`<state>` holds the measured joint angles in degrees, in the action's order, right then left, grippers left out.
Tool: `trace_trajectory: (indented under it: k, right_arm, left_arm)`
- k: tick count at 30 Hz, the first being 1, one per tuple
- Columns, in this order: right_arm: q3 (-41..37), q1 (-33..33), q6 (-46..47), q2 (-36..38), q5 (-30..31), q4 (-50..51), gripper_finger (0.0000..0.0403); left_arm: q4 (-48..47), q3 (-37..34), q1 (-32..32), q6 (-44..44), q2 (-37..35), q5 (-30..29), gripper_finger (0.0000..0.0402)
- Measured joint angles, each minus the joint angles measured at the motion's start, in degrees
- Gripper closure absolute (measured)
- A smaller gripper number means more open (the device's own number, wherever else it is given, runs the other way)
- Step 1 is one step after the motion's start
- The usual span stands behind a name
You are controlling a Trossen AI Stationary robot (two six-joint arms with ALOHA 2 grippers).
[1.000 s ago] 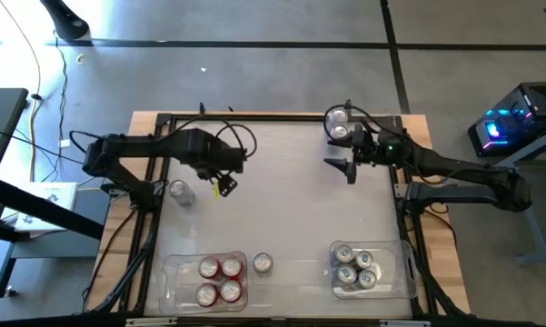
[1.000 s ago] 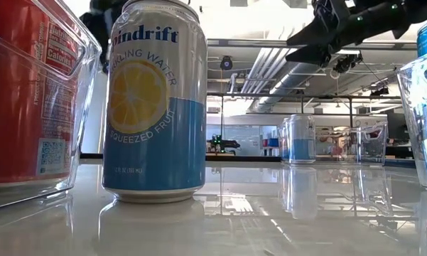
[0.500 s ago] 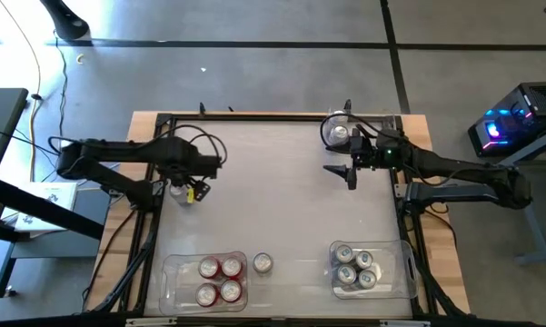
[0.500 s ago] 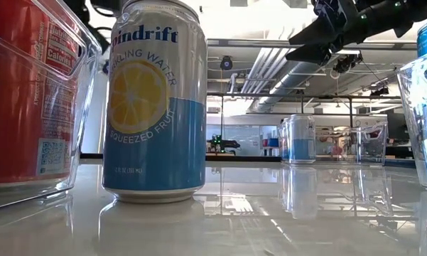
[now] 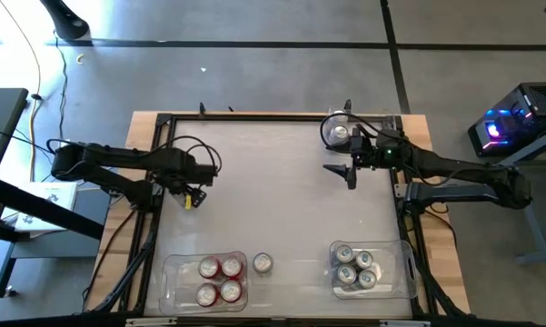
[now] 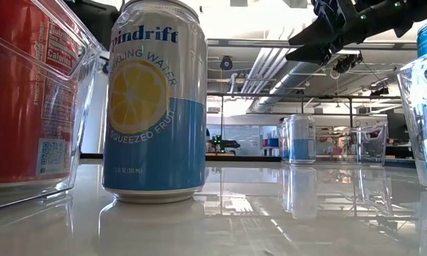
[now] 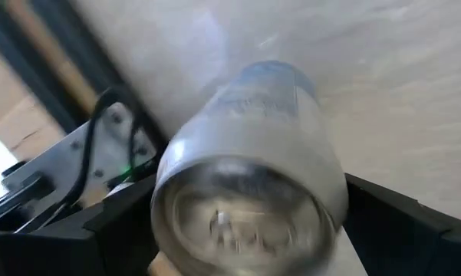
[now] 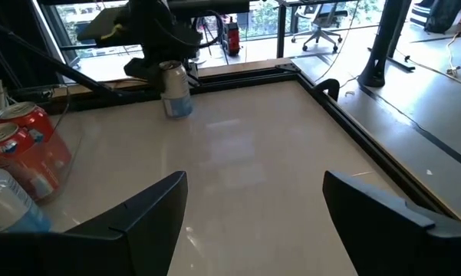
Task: Sort soda cans
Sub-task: Put the top blue-white soda can into the top right transparent bin
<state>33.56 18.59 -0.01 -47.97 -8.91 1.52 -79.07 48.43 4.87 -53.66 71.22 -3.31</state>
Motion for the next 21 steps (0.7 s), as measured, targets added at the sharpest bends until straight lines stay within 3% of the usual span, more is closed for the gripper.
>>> trace_trajectory:
  k: [5, 10, 13, 17, 21]
  right_arm:
    - [0.00, 0.00, 0.13, 0.00, 0.00, -0.02, 0.0102]
    - [0.00, 0.00, 1.33, -0.02, 0.01, -1.28, 0.0102]
    - [0.00, 0.00, 2.60, -0.02, 0.02, -2.68, 0.0102]
    - [0.00, 0.00, 2.71, -0.02, 0.07, -3.28, 0.0102]
    - [0.00, 0.01, 3.78, -0.02, 3.83, -3.29, 0.0102]
  left_arm:
    - [6.07, -0.75, -0.01, 2.10, 0.23, 0.29, 0.0057]
    - [10.98, -0.72, 0.18, 4.47, 0.17, 0.39, 0.0094]
    - [18.69, 0.45, 0.88, 4.84, 0.43, 0.87, 0.0110]
    - [30.00, 5.01, 1.78, 8.07, 3.10, 0.24, 0.0111]
    - [35.90, 15.51, 2.68, 15.35, 12.13, -0.23, 0.0111]
